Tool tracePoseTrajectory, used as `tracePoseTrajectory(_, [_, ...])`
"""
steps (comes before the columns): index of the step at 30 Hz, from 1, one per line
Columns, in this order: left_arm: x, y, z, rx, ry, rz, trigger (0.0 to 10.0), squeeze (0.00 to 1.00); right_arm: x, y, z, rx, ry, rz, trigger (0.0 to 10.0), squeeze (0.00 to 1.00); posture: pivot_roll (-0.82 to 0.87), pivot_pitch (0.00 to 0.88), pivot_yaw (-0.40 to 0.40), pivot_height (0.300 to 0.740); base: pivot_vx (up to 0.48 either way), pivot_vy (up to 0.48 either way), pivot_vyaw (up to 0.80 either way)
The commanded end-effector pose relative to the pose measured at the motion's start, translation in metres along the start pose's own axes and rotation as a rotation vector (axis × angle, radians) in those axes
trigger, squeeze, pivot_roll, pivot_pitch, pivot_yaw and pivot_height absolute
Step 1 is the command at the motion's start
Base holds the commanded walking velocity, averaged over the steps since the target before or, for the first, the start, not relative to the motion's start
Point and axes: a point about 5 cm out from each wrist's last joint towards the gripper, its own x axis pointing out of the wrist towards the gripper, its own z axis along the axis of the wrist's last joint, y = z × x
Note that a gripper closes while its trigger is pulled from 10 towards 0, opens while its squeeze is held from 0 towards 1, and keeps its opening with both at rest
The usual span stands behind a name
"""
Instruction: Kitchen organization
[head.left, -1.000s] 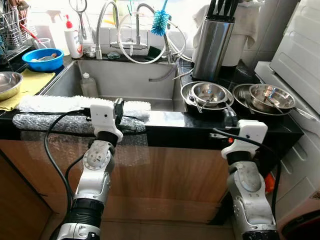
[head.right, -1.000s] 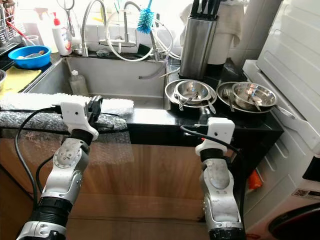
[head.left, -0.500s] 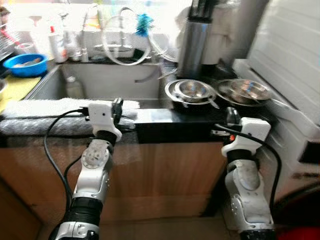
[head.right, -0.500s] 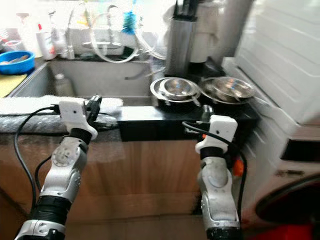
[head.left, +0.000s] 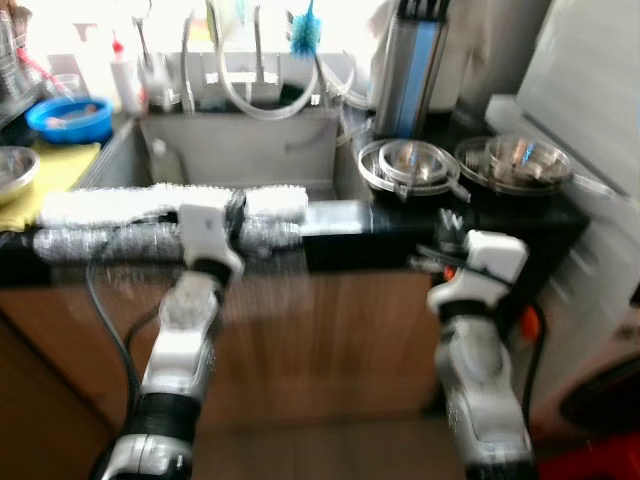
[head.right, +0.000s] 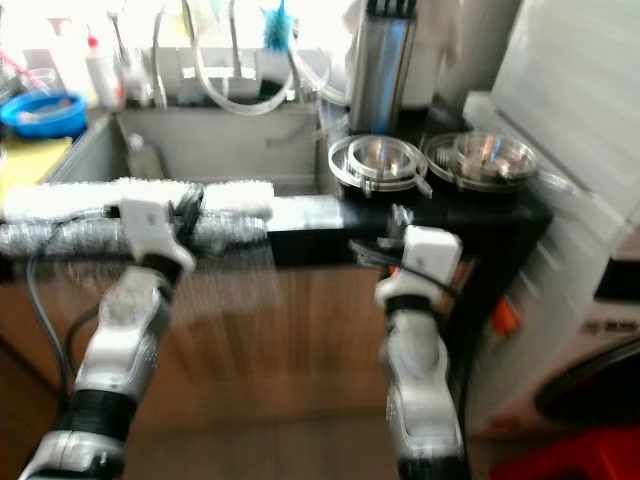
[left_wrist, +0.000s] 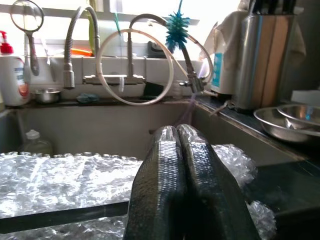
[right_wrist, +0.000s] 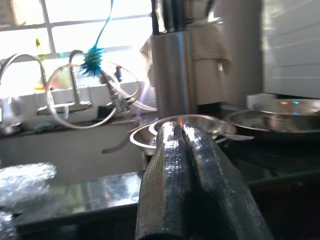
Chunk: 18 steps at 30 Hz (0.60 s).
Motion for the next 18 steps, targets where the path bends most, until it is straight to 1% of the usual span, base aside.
tracePoseTrajectory(1, [0.0043, -0.0113, 0.004, 0.001, -0.01, -0.036, 10.0, 0.0, -0.0008, -0.0086, -0.001, -0.014, 0.009, -0.027, 10.0, 0.0, -0.11, 0.0, -0.029, 0.74, 0.0, 0.0, -0.73])
tracePoseTrajectory(4, [0.0047, -0.0109, 0.0032, -0.005, 0.002, -0.034, 10.0, 0.0, -0.0018, -0.0082, -0.0018, -0.012, 0.009, -0.027, 10.0, 0.0, -0.11, 0.0, -0.028, 0.74, 0.0, 0.0, -0.73])
tracePoseTrajectory(9, [0.0056, -0.0106, 0.0034, -0.007, 0.004, -0.037, 10.0, 0.0, -0.0025, -0.0073, -0.0001, -0.03, -0.017, -0.018, 10.0, 0.0, -0.11, 0.0, -0.028, 0.74, 0.0, 0.0, 0.0])
tracePoseTrajectory(12, [0.0064, -0.0117, 0.0038, -0.017, 0.007, -0.043, 10.0, 0.0, -0.0015, -0.0033, -0.0012, -0.008, -0.004, -0.018, 10.0, 0.0, -0.11, 0.0, -0.026, 0.74, 0.309, 0.0, 0.0])
tracePoseTrajectory(16, [0.0063, -0.0124, 0.0039, -0.018, 0.008, -0.046, 10.0, 0.0, -0.0015, -0.0031, -0.0025, 0.004, 0.006, -0.022, 10.0, 0.0, -0.11, 0.0, -0.025, 0.74, 0.293, 0.0, 0.0])
tracePoseTrajectory(18, [0.0063, -0.0123, 0.0039, -0.017, 0.009, -0.047, 10.0, 0.0, -0.0016, -0.0032, -0.0034, 0.014, 0.01, -0.024, 10.0, 0.0, -0.11, 0.0, -0.024, 0.74, 0.289, 0.0, -0.71])
